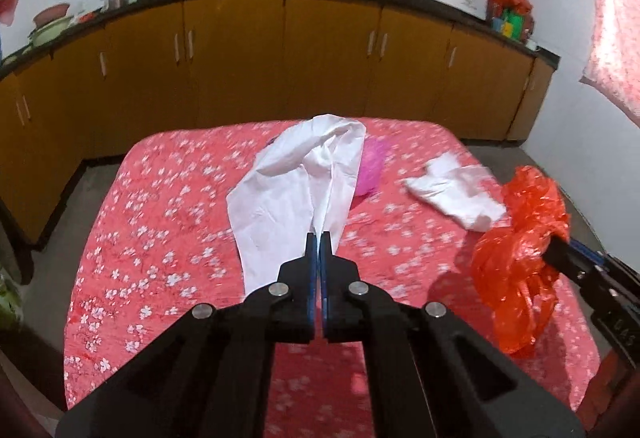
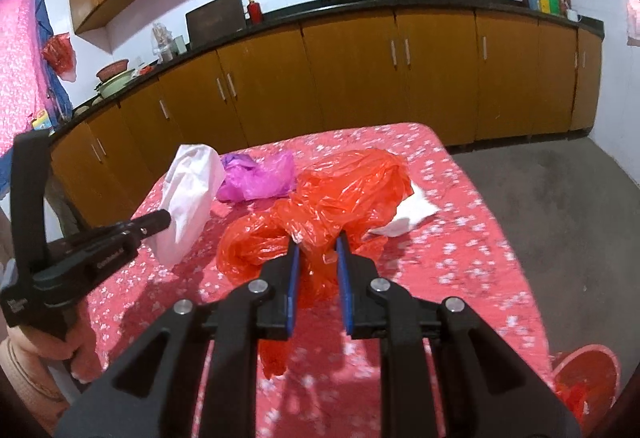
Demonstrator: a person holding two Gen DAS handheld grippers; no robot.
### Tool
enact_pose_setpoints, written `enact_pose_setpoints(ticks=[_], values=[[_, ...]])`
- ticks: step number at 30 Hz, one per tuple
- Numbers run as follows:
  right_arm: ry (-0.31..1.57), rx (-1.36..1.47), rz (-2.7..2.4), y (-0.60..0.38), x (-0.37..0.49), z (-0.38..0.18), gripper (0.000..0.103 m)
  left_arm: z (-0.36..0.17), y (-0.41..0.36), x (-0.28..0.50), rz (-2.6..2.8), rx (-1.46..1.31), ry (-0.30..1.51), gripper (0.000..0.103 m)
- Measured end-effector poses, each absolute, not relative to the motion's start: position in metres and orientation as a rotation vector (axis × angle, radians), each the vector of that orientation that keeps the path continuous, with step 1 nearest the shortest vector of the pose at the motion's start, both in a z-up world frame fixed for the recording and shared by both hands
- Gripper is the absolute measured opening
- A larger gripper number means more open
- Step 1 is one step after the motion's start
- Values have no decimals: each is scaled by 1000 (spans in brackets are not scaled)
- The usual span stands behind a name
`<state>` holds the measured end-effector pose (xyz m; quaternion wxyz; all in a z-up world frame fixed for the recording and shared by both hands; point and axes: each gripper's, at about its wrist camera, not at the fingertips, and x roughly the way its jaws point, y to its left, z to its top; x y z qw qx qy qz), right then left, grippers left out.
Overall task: Collect trash
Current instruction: 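Lift the white paper and red bag and carry them toward the orange basket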
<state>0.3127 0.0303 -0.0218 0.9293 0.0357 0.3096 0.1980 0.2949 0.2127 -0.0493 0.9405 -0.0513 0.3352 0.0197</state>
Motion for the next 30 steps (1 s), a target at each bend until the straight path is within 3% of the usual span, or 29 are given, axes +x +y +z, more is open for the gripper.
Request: enact_pose_setpoints(ticks=[16, 30], values=[[513, 101, 134, -105, 277, 0, 18, -22, 88, 277, -212, -33, 622, 1], [565, 173, -166, -265, 228, -41, 18, -48, -70, 265, -509, 17, 678, 1]])
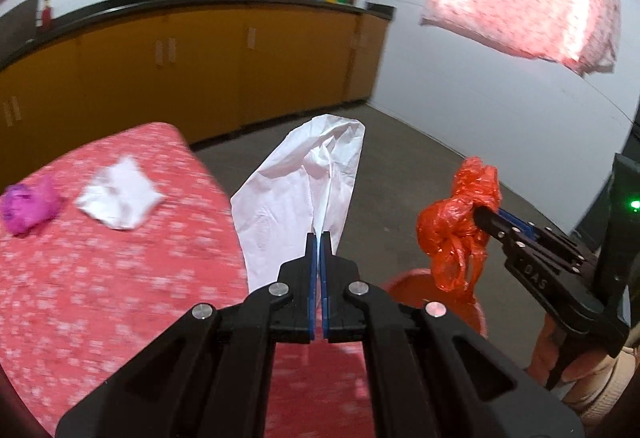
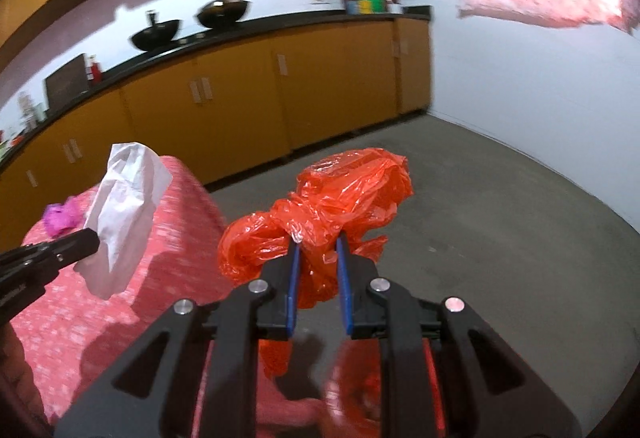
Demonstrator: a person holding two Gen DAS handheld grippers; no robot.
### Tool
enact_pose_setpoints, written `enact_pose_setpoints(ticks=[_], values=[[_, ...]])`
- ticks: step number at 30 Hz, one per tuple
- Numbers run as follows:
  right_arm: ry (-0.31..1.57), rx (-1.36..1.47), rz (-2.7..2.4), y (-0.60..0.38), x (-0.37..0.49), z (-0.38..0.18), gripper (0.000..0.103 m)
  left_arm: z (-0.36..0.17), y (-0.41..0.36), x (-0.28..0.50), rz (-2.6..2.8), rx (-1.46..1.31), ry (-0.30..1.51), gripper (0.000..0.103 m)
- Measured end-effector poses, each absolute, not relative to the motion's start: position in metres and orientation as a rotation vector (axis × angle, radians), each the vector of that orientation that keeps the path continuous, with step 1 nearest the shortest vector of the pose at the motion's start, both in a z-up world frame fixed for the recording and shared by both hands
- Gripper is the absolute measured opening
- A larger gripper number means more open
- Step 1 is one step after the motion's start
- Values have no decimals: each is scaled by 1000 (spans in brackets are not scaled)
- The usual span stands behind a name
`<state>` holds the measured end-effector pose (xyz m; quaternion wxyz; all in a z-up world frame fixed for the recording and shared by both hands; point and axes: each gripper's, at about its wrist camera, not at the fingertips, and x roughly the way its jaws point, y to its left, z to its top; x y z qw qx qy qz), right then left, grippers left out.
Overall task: Collect trash
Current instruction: 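Lift the white paper and red bag and carry them toward the orange basket, then lower the white paper and red bag into the basket and open both grippers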
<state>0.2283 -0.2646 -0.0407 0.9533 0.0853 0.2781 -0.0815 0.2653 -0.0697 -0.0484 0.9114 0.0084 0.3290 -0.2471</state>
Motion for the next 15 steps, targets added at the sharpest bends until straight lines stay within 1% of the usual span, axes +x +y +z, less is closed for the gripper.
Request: enact_pose_setpoints(ticks=[5, 15], values=[[602, 176, -275, -311, 205, -68, 18, -67, -115, 258, -589, 18, 716, 1], [762, 254, -393, -371, 183, -138, 18, -140, -196, 240, -710, 119, 892, 1]])
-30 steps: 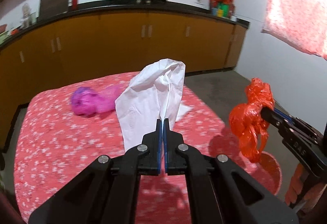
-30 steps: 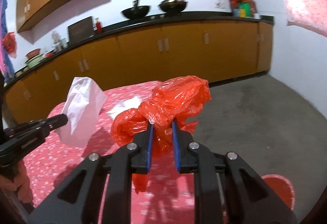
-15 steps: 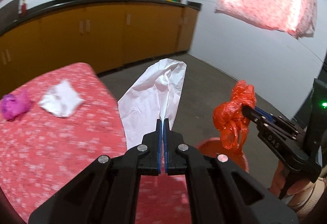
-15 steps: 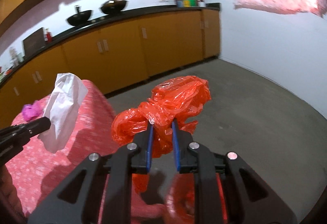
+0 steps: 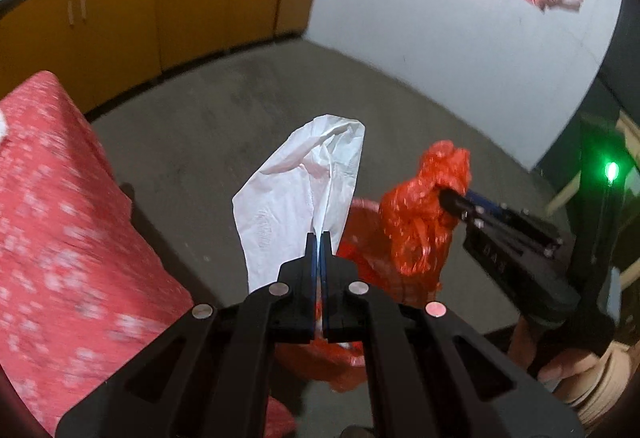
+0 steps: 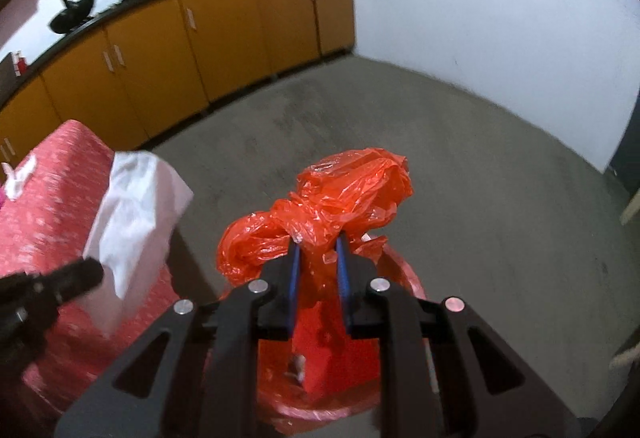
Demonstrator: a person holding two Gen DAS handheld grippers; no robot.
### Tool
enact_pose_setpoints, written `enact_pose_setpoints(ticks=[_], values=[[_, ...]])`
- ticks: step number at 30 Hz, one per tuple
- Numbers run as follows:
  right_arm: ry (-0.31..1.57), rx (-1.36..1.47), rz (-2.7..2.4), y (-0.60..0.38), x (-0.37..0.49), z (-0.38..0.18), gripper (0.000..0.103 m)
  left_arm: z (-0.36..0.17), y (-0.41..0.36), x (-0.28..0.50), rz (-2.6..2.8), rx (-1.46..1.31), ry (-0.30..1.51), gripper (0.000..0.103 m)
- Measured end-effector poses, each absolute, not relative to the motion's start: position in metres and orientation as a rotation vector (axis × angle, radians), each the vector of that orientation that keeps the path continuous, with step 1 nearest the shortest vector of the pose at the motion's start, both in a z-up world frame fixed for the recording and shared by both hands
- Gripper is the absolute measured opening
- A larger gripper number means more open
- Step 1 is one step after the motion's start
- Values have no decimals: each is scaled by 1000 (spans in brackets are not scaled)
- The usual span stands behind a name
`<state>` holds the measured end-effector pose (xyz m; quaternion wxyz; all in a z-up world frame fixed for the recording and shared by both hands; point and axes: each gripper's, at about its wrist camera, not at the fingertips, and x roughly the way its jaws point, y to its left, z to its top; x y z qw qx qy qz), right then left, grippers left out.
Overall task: Collect trash
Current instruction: 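Lower the white paper and red bag into the basket and open both grippers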
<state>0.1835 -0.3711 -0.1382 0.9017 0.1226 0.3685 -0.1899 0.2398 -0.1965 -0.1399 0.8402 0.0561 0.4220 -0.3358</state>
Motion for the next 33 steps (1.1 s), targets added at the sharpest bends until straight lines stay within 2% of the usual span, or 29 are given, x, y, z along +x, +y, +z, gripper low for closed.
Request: enact_pose_setpoints(ticks=[10, 20, 27, 31, 33], values=[[828, 320, -438, -401, 189, -169, 18, -183, -242, 247, -736, 194, 990, 1], [835, 336, -434, -403, 198, -173, 28, -189, -259, 252, -762, 200, 1030, 1], [828, 317, -440, -397, 199, -170, 30, -194, -258, 257, -748, 183, 1052, 2], [800, 320, -438, -393, 196, -162, 30, -183, -248, 258, -736, 152, 1034, 2], [773, 315, -417, -389, 198, -149, 35, -171, -239, 259, -727, 130, 1005, 2]])
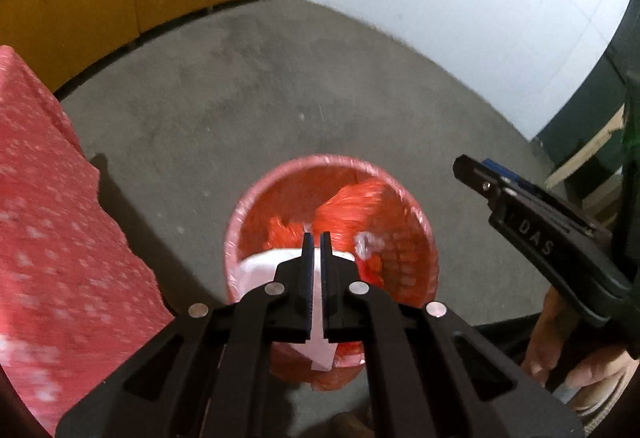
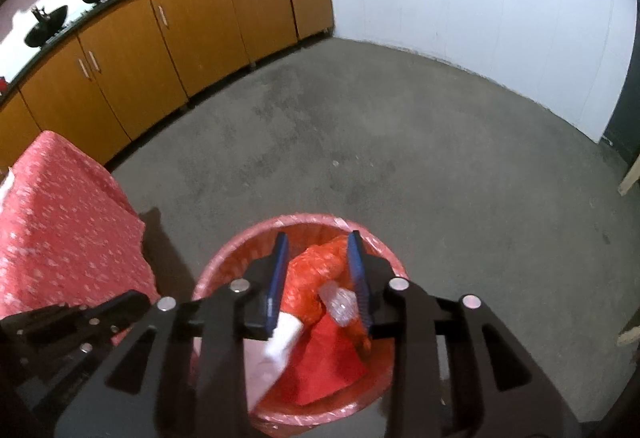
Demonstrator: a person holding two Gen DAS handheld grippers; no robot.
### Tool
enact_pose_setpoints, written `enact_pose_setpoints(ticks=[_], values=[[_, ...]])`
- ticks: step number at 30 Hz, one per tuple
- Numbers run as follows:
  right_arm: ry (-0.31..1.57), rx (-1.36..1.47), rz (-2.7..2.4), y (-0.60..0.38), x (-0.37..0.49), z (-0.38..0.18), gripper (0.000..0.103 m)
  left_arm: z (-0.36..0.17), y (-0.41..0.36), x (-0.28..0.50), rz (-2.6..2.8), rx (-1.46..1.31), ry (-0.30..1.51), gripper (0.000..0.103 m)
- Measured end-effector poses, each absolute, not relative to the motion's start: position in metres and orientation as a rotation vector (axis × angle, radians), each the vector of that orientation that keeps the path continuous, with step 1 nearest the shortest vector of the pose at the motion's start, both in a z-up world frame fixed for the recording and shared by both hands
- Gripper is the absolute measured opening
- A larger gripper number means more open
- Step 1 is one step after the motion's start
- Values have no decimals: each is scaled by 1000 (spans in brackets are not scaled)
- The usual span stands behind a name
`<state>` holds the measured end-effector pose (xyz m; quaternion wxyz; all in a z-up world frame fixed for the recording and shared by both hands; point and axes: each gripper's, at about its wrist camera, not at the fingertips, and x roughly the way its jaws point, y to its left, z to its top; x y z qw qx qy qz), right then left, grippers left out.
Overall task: Collect trash
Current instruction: 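Lower the white paper and red bag into the basket and open both grippers, then move both open grippers back over the bed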
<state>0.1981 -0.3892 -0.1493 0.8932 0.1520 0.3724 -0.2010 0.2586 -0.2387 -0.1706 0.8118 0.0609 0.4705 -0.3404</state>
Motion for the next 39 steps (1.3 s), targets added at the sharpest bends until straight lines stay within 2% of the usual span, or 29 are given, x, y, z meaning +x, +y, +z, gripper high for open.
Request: enact_pose_setpoints(ticks=[1, 4, 6, 8, 10, 15, 17, 20, 23, 25, 39], values=[[757, 305, -401, -384, 200, -142, 39, -160, -230, 259, -721, 112, 981, 2], [710, 243, -324, -359, 213, -114, 49, -130, -199, 265, -689, 53, 923, 13], [685, 212, -264, -339, 223, -96, 53, -112, -172, 269, -648, 25, 876, 35], [656, 194, -180, -310, 237, -75, 58, -93, -137, 272, -586, 6, 814, 46], [630, 187, -87, -276, 253, -56, 59, -79, -99, 275, -513, 7, 761, 47], [627, 170, 97, -191, 295, -30, 59, -61, 5, 287, -238, 11, 652, 69], [645, 144, 163, -149, 316, -27, 59, -59, 50, 292, -105, 18, 615, 74], [664, 112, 251, -90, 344, -24, 64, -62, 111, 298, 47, 13, 619, 76], [686, 78, 309, -39, 364, -28, 64, -68, 158, 305, 167, -5, 642, 86], [701, 56, 328, -12, 380, -35, 64, -69, 184, 308, 217, -23, 644, 87], [809, -43, 317, 56, 450, -73, 63, -71, 243, 348, 259, -77, 643, 88]])
